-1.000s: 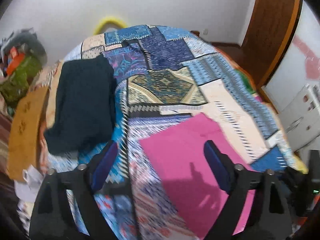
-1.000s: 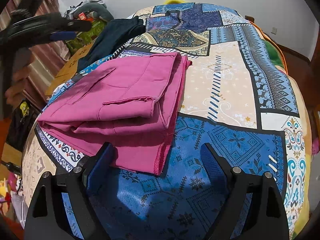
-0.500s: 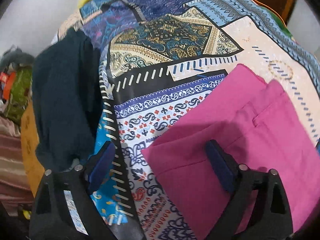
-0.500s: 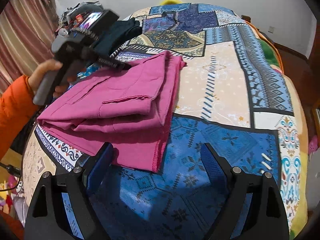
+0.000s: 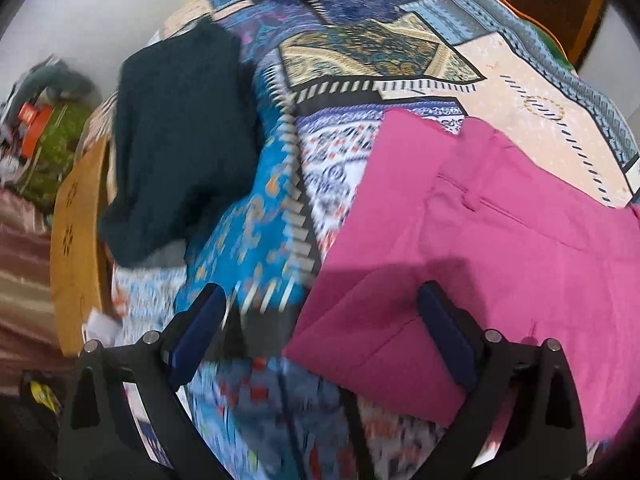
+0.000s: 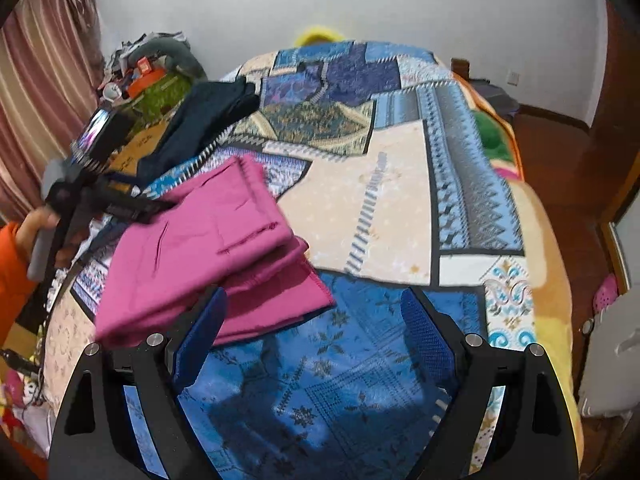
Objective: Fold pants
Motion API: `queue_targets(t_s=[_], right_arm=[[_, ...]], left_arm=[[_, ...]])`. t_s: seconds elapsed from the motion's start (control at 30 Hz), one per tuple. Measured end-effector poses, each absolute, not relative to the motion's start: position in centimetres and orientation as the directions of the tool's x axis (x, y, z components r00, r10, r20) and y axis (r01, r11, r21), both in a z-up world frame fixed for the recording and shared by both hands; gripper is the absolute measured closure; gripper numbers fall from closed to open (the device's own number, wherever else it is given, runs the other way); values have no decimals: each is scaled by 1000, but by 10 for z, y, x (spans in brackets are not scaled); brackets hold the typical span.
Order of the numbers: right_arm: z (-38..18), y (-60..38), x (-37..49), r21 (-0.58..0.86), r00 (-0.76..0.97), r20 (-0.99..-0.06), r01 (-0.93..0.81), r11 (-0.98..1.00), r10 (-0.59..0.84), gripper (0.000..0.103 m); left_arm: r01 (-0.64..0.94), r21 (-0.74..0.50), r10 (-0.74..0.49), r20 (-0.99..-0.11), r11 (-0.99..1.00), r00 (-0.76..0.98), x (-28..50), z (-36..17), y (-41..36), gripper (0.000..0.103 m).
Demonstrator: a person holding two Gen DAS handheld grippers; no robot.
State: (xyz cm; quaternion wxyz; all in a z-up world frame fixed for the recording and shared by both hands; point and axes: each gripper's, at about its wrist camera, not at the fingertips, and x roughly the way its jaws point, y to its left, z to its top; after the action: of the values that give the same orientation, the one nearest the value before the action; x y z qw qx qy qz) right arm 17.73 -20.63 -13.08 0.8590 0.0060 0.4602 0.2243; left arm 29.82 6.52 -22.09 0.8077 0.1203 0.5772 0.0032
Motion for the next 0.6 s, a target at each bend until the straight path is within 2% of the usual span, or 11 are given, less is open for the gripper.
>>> queue_targets(t_s=[0.43,0.5,0.6], right_arm=[[-139,-169,178,196,442,-802,-441,876,402,17],[-148,-163,178,190,430,-810,-451,872,399,20],[-156,-163,183,250,389,-815,-435,865,430,32]], left_arm=[[43,-20,-35,-926,999,376,226,-192,80,5],[45,-38,-52,-918,998,394,219,-189,78,5],[38,-44,-56,-896,998,440,207,-184,77,5]])
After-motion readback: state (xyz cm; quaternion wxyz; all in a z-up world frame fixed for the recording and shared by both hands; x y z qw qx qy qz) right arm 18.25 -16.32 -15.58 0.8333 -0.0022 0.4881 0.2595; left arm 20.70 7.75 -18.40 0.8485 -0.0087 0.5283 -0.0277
